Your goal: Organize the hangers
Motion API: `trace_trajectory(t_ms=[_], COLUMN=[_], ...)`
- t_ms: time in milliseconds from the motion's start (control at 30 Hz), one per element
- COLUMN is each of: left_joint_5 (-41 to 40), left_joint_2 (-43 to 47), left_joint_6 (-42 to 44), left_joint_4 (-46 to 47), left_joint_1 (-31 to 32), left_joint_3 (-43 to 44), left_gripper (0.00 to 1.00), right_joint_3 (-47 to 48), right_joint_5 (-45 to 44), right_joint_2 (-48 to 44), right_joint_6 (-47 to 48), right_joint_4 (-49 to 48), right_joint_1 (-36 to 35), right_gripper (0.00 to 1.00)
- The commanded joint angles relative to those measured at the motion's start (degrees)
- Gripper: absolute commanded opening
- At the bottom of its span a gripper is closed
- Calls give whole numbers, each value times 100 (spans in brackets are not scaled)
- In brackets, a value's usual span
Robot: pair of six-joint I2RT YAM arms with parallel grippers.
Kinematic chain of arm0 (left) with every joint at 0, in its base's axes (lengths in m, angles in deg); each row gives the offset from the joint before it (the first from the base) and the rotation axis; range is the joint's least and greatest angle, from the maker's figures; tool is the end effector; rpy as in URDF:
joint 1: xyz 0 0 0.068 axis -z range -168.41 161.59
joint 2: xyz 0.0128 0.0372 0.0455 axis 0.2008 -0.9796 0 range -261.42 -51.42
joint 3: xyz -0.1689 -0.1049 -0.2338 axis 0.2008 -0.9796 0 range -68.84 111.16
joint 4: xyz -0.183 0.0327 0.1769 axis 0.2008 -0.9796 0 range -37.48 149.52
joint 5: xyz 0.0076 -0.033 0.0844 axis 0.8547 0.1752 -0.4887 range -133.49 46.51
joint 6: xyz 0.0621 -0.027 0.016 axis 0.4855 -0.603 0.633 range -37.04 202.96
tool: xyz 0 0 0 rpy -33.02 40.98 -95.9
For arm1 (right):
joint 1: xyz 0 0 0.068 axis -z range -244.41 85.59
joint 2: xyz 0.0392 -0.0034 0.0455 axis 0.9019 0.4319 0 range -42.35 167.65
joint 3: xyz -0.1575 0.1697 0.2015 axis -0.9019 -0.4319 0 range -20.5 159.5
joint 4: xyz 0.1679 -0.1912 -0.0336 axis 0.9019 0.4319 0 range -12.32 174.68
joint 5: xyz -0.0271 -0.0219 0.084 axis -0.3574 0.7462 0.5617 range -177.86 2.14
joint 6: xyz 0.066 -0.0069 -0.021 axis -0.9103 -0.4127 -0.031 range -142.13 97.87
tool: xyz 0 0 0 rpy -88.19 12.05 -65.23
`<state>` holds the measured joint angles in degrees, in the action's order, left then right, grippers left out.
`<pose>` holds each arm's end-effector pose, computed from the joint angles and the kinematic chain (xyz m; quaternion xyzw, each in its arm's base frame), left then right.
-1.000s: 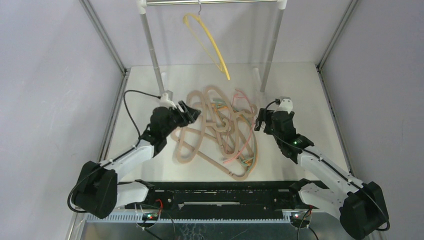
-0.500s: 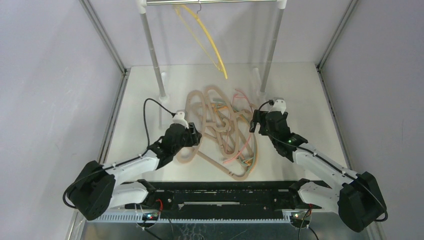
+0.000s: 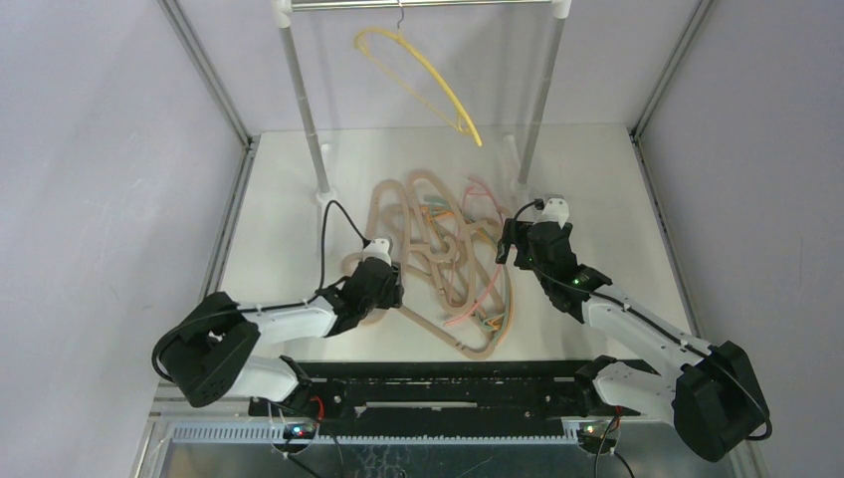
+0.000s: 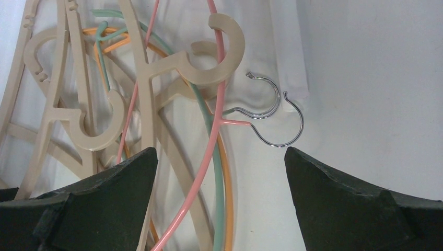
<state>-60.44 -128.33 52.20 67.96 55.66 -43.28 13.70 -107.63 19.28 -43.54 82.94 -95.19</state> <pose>0.1859 -0.1571 0.1678 0.0466 0.9074 -0.1328 0.3960 0.2035 0.0990 0.2507 0.0114 0.8683 0.0725 0.4905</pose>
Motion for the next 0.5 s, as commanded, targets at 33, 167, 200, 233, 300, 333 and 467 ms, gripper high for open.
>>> trace_trajectory(t_ms=[33,167,200,233,300,333,467], left_joint_5=[-57,2,21,28,44,57,139], left_joint_2=[-193,-194,-144,-71,107,203,680], left_joint_6=[89,53,61,54,50,71,157], left_joint_4=[75,77,74,59,18,-35,-387], left_joint_1=[22,22,22,22,22,22,31], left_joint_3=[242,202,195,194,192,199,384], left_gripper=[45,36,29,17,1,0,0], right_joint_3=[39,38,42,42,36,35,35], right_joint_5=[-153,-172,-176,-176,-176,-176,-172], right_joint_2=[-35,-37,-28,-26,-12,-3,24], right_joint_6=[-65,-81,-79,-75,-82,-78,-58], right_joint_4=[-196,-200,-213,-217,-241,-256,-343], right_joint_1=[-17,-20,-16,-26,-18,-15,-22], right_gripper=[100,100,100,100,100,100,100])
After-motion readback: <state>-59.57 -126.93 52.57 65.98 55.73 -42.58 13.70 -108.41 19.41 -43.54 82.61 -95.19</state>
